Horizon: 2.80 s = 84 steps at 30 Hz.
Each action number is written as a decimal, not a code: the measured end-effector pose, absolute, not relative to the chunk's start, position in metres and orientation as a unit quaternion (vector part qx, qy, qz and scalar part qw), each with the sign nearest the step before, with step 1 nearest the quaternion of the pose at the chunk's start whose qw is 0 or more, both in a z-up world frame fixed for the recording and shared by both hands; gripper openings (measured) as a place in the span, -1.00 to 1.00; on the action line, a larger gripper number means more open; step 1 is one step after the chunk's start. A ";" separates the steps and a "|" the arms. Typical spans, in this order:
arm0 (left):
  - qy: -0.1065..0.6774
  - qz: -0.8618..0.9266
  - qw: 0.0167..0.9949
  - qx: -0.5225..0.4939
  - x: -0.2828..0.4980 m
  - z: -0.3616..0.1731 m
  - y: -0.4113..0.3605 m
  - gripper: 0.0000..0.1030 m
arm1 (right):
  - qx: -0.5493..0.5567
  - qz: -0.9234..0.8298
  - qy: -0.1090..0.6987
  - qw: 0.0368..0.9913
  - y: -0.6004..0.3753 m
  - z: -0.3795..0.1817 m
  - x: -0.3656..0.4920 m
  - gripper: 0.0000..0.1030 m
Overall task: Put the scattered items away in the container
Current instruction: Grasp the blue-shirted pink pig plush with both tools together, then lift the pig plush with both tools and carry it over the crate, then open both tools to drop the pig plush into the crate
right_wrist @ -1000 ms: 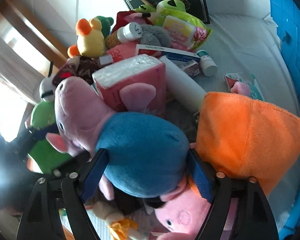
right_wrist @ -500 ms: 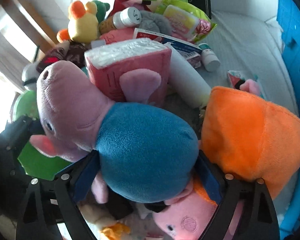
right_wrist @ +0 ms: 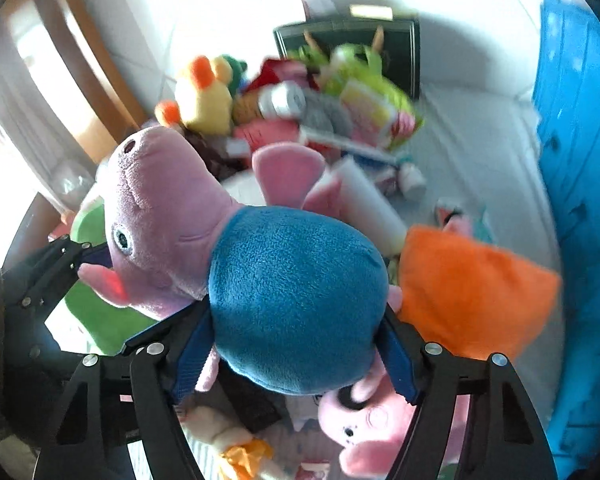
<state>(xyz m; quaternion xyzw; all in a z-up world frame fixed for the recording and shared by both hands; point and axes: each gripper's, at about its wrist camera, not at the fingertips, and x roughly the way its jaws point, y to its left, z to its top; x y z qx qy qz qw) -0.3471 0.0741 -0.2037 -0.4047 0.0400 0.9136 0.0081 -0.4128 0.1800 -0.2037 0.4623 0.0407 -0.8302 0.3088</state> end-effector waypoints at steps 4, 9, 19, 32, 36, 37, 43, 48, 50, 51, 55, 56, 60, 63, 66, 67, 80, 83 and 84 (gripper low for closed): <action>0.045 0.933 0.009 -0.356 -0.334 -0.163 0.075 0.43 | 0.413 -0.856 0.050 0.306 0.182 -0.158 -0.396 0.44; 0.054 0.952 0.018 -0.302 -0.316 -0.122 0.079 0.43 | 0.367 -0.881 0.057 0.292 0.188 -0.115 -0.374 0.44; 0.073 0.973 0.062 -0.208 -0.296 -0.050 0.128 0.43 | 0.283 -0.928 0.062 0.235 0.237 -0.035 -0.339 0.44; 0.097 0.977 0.119 -0.145 -0.320 0.011 0.311 0.43 | 0.218 -0.962 0.041 0.157 0.426 0.023 -0.338 0.45; 0.105 0.975 0.123 -0.150 -0.326 0.014 0.374 0.43 | 0.218 -0.964 0.033 0.148 0.489 0.022 -0.349 0.45; 0.109 0.975 0.122 -0.153 -0.328 0.014 0.390 0.43 | 0.220 -0.964 0.031 0.148 0.502 0.021 -0.352 0.45; 0.131 0.967 0.115 -0.187 -0.339 0.007 0.453 0.43 | 0.237 -0.959 0.013 0.156 0.564 0.010 -0.375 0.45; 0.138 0.961 0.105 -0.215 -0.348 -0.005 0.468 0.43 | 0.251 -0.953 -0.007 0.170 0.591 -0.001 -0.376 0.45; 0.133 0.957 0.102 -0.235 -0.355 -0.008 0.471 0.43 | 0.257 -0.951 -0.013 0.174 0.597 -0.008 -0.381 0.45; 0.130 0.956 0.101 -0.242 -0.359 -0.009 0.471 0.43 | 0.261 -0.949 -0.018 0.176 0.600 -0.010 -0.382 0.45; 0.113 0.944 0.101 -0.292 -0.387 -0.008 0.484 0.43 | 0.280 -0.946 -0.028 0.164 0.610 -0.012 -0.396 0.45; 0.110 0.941 0.104 -0.303 -0.397 -0.006 0.490 0.43 | 0.289 -0.944 -0.030 0.157 0.614 -0.012 -0.402 0.45; 0.115 0.926 0.097 -0.346 -0.429 -0.009 0.509 0.43 | 0.315 -0.940 -0.020 0.131 0.622 -0.011 -0.425 0.45; 0.114 0.921 0.097 -0.360 -0.439 -0.011 0.519 0.43 | 0.324 -0.937 -0.016 0.129 0.626 -0.011 -0.436 0.44; 0.100 0.914 0.106 -0.378 -0.446 -0.019 0.522 0.50 | 0.327 -0.938 -0.016 0.116 0.630 -0.009 -0.442 0.44; 0.099 0.913 0.104 -0.383 -0.447 -0.022 0.522 0.56 | 0.327 -0.939 -0.017 0.108 0.632 -0.008 -0.441 0.44; -0.001 0.893 0.087 -0.442 -0.469 -0.053 0.485 0.62 | 0.380 -0.918 -0.107 0.035 0.685 -0.049 -0.446 0.70; 0.005 0.895 0.093 -0.436 -0.466 -0.053 0.489 0.63 | 0.386 -0.914 -0.118 0.040 0.688 -0.053 -0.447 0.70; 0.005 0.895 0.094 -0.435 -0.465 -0.053 0.489 0.69 | 0.388 -0.914 -0.115 0.037 0.688 -0.054 -0.447 0.70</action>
